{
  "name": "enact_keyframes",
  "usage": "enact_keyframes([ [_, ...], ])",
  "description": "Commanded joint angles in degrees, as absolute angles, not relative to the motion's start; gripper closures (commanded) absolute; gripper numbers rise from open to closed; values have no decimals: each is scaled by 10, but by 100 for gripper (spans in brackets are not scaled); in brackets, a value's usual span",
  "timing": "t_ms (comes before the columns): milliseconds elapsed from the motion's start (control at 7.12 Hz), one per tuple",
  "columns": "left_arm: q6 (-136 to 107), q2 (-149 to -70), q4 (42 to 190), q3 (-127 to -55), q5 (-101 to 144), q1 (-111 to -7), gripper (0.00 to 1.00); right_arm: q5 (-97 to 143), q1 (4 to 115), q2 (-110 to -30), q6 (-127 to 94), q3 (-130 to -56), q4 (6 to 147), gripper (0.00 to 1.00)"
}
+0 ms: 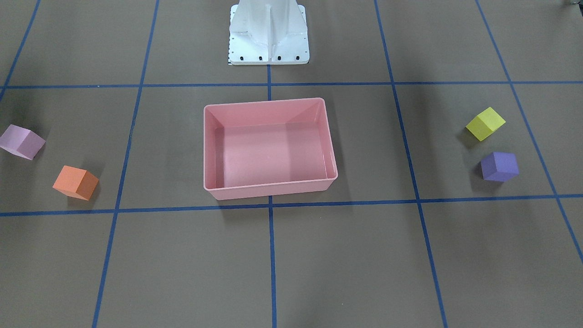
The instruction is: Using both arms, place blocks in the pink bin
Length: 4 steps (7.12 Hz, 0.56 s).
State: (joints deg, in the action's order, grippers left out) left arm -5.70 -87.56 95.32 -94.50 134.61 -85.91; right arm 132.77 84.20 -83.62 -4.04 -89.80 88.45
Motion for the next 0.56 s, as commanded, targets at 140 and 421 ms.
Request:
enact_keyframes([
  [140,-57,-856,987,-943,1356,-859,1,1342,842,-862,-39,-901,881,1],
  [421,-58,-849,988,-944,1357,-859,1,1352,841,-875,-40,-909,854,1],
])
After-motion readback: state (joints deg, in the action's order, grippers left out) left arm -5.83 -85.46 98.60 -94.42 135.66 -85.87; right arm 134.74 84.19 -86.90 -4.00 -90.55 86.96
